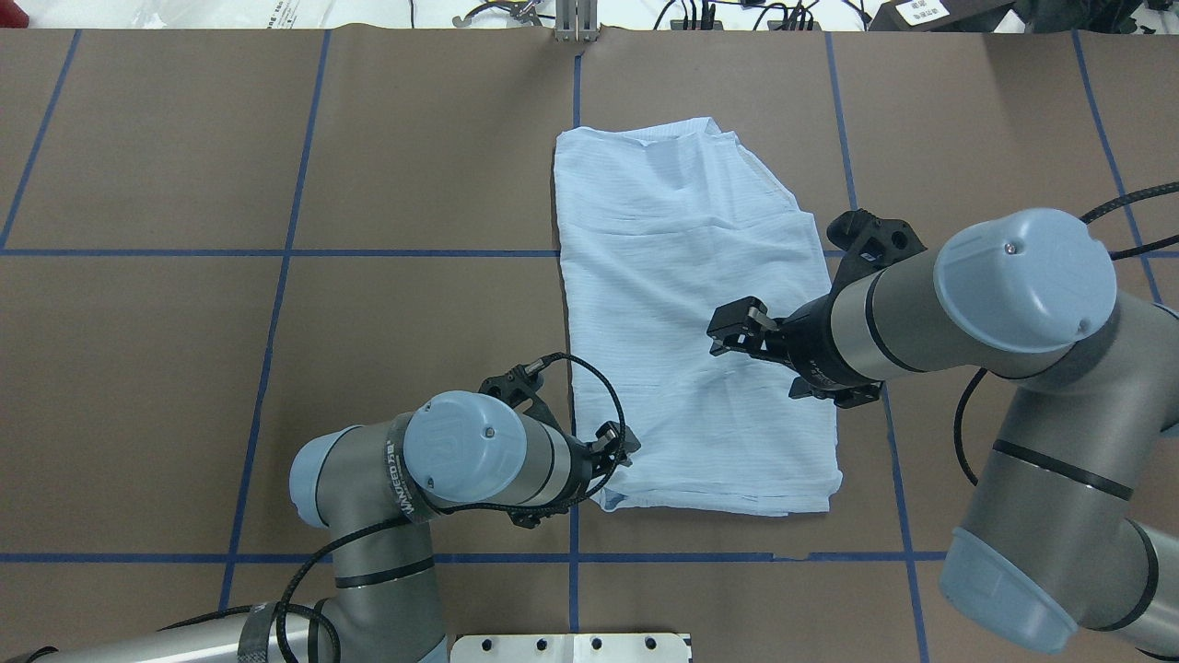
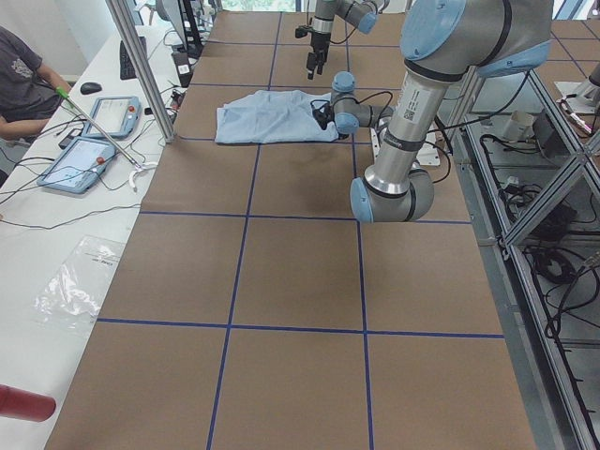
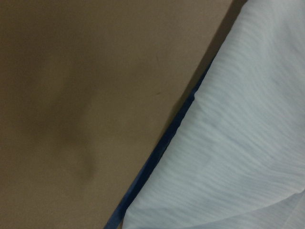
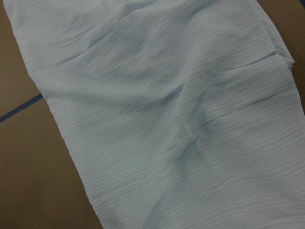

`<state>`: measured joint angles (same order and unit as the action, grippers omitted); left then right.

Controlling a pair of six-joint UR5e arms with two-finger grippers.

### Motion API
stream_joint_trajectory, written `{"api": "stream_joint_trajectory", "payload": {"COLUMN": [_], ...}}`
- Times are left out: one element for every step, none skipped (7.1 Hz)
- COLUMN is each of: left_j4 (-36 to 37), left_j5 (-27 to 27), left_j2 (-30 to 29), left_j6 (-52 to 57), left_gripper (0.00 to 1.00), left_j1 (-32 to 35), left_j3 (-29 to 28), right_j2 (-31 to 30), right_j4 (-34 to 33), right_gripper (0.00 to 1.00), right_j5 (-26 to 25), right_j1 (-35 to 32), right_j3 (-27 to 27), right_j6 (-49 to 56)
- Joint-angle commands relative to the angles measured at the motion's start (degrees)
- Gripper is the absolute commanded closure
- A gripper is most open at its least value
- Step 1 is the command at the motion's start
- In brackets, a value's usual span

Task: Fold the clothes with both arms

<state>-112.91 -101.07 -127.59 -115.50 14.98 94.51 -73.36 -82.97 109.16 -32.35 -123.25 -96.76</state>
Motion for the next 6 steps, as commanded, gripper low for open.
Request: {"api": "stream_joint_trajectory", "payload": {"left_j4": [-0.1, -0.1, -0.1, -0.2, -0.3, -0.4], "left_j5": [0.0, 0.2, 2.7, 3.6, 3.6, 3.6], "left_j2": [-0.9, -1.1, -1.1, -1.0, -0.8, -0.9], "left_j6": [-0.9, -0.3, 0.1, 0.6, 1.1, 1.0], "left_gripper": [0.13, 0.13, 0.13, 0.13, 0.13, 0.13], "left_j1": [-1.3, -1.1, -0.9, 0.0, 0.1, 0.0], "left_j3": [-0.1, -0.2, -0.1, -0.5, -1.0, -1.3], "right_j2": [0.0, 0.0, 0.0, 0.0, 0.0, 0.0], "right_j4": [0.0, 0.0, 0.0, 0.0, 0.0, 0.0], "right_gripper": [0.0, 0.0, 0.0, 0.0, 0.0, 0.0], "right_j5": [0.0, 0.2, 0.2, 0.2, 0.2, 0.2], "right_j1": [-0.1, -0.5, -0.7, -0.9, -0.9, -0.9], "right_j3": [0.0, 0.0, 0.0, 0.0, 0.1, 0.1], "right_j6": [0.0, 0.0, 0.0, 0.1, 0.1, 0.0]}}
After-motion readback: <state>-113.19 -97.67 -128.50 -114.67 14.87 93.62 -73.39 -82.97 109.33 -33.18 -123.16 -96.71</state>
